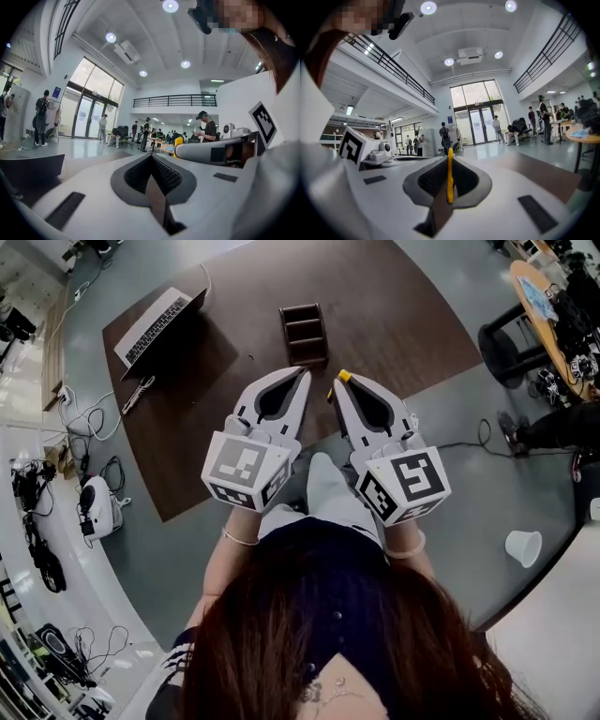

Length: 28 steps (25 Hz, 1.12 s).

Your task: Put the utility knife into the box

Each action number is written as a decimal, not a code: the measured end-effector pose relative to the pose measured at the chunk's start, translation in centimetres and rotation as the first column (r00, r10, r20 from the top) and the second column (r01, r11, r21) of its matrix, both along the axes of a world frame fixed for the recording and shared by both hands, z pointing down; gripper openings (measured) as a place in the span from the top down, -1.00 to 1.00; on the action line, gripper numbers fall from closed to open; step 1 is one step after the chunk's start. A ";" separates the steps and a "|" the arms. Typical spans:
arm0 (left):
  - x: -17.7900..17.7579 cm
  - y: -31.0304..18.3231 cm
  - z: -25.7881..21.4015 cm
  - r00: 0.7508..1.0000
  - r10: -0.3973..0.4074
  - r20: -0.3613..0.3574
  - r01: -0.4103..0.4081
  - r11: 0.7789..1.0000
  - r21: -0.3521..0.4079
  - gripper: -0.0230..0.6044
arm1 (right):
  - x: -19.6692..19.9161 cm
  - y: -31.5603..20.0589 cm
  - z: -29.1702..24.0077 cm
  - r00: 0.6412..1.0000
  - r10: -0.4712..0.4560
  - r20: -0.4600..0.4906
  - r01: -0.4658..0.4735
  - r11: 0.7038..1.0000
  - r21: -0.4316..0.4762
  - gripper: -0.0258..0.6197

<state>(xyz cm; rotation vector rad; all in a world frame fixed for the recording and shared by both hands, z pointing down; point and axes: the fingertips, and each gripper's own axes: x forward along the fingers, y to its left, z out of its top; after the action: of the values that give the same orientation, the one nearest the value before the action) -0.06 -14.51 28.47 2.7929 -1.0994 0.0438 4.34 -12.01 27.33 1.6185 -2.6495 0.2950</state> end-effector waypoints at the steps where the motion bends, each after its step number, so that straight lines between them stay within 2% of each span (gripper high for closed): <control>1: 0.3 -1.0 -0.1 1.000 -0.011 0.002 0.011 1.000 0.002 0.95 | 0.2 -1.1 -0.2 1.000 -0.016 0.005 0.016 1.000 0.004 0.81; 5: 1.1 -4.6 0.6 0.998 -0.069 0.005 0.069 0.998 -0.004 0.95 | 0.9 -5.3 0.3 0.997 -0.082 0.002 0.082 0.997 0.007 0.81; 12: 1.4 -9.3 2.2 0.987 -0.158 0.016 0.158 0.987 -0.036 0.95 | 1.8 -10.7 2.3 0.986 -0.164 0.015 0.164 0.986 -0.040 0.81; 19: 0.8 -12.9 3.9 0.987 -0.156 0.035 0.158 0.985 -0.072 0.95 | 0.9 -14.9 3.7 0.985 -0.172 0.014 0.172 0.983 -0.065 0.81; 28: 1.1 -16.1 6.7 0.991 -0.136 0.008 0.135 0.983 -0.126 0.95 | 1.4 -18.7 8.7 0.988 -0.150 0.024 0.152 0.980 -0.131 0.81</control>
<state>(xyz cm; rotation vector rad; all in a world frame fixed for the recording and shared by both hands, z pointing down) 1.01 -30.64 35.18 2.6010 -1.2382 0.0939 5.77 -30.75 35.99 1.3741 -2.6794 0.4683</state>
